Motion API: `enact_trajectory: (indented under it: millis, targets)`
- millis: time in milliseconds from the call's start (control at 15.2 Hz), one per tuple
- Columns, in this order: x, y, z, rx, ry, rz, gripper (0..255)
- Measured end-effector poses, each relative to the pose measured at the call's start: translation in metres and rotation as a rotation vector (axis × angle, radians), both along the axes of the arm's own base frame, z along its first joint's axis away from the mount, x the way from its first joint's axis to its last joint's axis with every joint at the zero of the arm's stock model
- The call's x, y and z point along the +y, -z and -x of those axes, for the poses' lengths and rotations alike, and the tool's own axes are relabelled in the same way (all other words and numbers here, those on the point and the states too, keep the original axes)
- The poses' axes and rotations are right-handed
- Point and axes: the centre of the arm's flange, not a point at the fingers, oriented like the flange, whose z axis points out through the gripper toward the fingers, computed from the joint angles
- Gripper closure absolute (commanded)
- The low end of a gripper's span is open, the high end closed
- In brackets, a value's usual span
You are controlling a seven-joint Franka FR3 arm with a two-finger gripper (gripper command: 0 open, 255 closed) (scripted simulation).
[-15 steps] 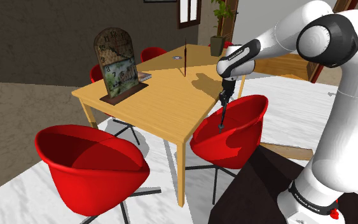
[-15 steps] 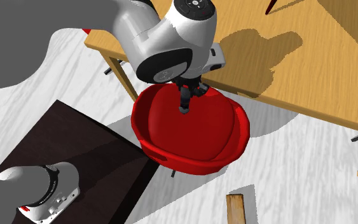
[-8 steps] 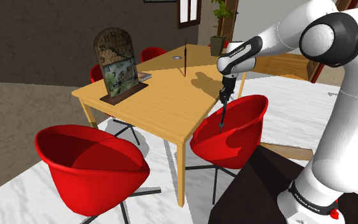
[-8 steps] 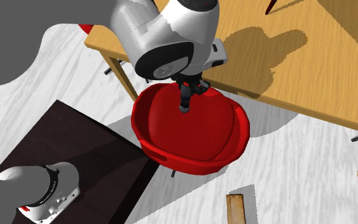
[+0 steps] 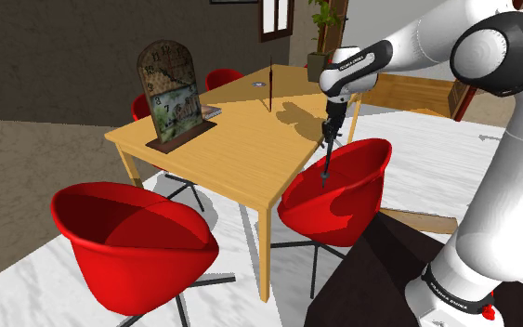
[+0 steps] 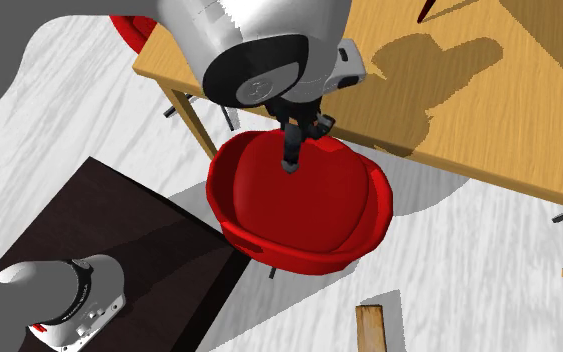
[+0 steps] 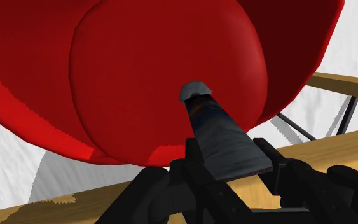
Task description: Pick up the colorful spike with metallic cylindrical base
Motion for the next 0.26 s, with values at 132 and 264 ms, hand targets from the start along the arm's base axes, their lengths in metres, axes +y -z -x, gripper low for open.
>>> enact_trajectory:
  millis: [132, 264]
  targets:
    - [-0.001, -0.009, 0.001, 0.000, 0.000, 0.000, 255]
    - [0.000, -0.019, 0.000, 0.000, 0.000, 0.000, 255]
